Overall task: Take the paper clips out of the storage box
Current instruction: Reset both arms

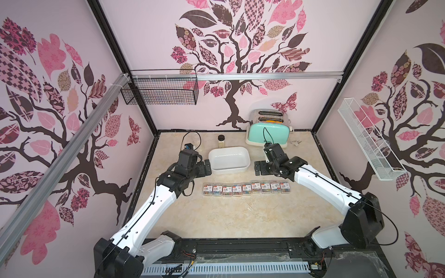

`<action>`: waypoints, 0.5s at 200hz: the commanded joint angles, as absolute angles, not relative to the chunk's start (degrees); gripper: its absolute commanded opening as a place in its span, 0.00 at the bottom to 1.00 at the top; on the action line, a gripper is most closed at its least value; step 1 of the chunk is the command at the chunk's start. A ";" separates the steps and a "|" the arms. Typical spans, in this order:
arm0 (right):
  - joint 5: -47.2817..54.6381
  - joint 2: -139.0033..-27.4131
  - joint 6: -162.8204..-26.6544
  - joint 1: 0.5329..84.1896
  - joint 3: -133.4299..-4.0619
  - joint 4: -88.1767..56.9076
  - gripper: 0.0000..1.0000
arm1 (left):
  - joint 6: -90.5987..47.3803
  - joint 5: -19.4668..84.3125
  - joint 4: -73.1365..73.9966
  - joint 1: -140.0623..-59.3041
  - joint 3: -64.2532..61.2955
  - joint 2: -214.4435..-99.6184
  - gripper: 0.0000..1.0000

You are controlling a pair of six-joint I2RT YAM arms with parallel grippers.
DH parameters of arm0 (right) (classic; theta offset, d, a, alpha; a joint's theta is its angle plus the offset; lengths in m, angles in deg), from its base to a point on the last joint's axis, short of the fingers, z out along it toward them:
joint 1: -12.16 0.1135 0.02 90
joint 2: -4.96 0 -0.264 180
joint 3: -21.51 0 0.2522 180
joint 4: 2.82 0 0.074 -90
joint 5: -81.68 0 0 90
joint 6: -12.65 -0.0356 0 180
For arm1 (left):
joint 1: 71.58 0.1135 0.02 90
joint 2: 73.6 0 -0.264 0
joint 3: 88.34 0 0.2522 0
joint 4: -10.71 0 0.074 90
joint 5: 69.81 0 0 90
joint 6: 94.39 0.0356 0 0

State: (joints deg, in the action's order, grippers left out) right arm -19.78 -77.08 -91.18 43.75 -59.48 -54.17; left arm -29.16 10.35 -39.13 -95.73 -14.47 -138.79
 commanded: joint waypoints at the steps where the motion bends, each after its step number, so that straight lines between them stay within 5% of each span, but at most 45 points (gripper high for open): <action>1: -30.09 -73.10 -89.47 43.74 -60.46 -53.72 0.99 | -26.41 8.26 -37.85 -95.52 -12.10 -140.20 0.98; 100: -21.31 -71.84 -95.62 22.90 -50.64 -35.40 0.99 | -22.94 9.37 -22.01 -86.84 -20.88 -139.63 0.98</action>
